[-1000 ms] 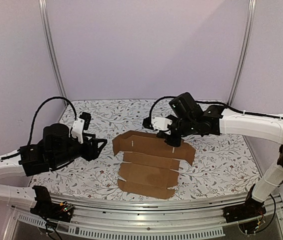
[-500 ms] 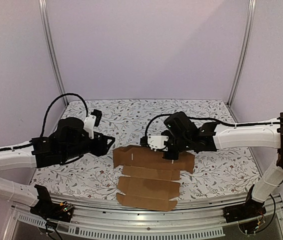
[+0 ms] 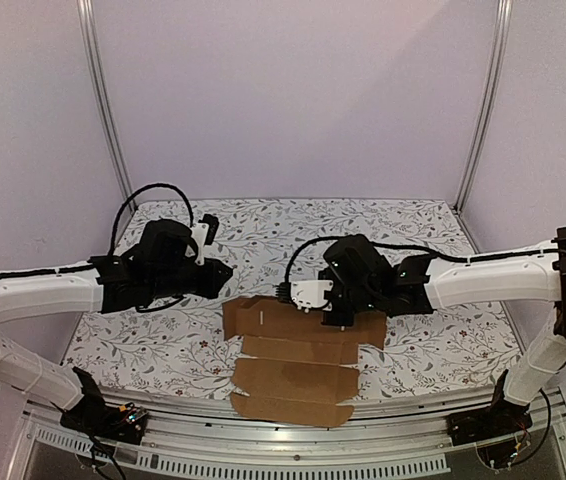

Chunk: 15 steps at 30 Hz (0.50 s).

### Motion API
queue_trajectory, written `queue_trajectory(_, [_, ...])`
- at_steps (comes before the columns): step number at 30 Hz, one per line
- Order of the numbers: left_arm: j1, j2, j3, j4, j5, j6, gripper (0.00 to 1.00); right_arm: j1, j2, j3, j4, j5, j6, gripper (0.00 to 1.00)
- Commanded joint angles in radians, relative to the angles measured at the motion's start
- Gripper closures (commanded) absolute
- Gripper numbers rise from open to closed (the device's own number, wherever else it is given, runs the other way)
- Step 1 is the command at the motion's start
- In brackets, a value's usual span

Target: Fold the paper box

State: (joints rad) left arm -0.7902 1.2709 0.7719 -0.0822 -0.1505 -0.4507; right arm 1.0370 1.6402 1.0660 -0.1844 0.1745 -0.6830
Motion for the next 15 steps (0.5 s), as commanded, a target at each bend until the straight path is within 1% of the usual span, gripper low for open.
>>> queue_trajectory(1, [0.012,0.031,0.028,0.018,0.069,-0.016,0.91,0.021,-0.033,-0.012,0.036,0.052,-0.006,1.0])
queue_trajectory(4, [0.012,0.051,0.035,0.01,0.085,-0.026,0.97,0.027,-0.035,-0.011,0.049,0.069,-0.007,1.0])
queue_trajectory(7, [0.012,0.073,0.044,-0.006,0.095,-0.041,1.0,0.032,-0.036,-0.012,0.058,0.085,-0.006,1.0])
queue_trajectory(15, [0.003,0.124,0.093,-0.07,0.122,-0.063,1.0,0.046,-0.036,-0.011,0.083,0.12,-0.007,1.0])
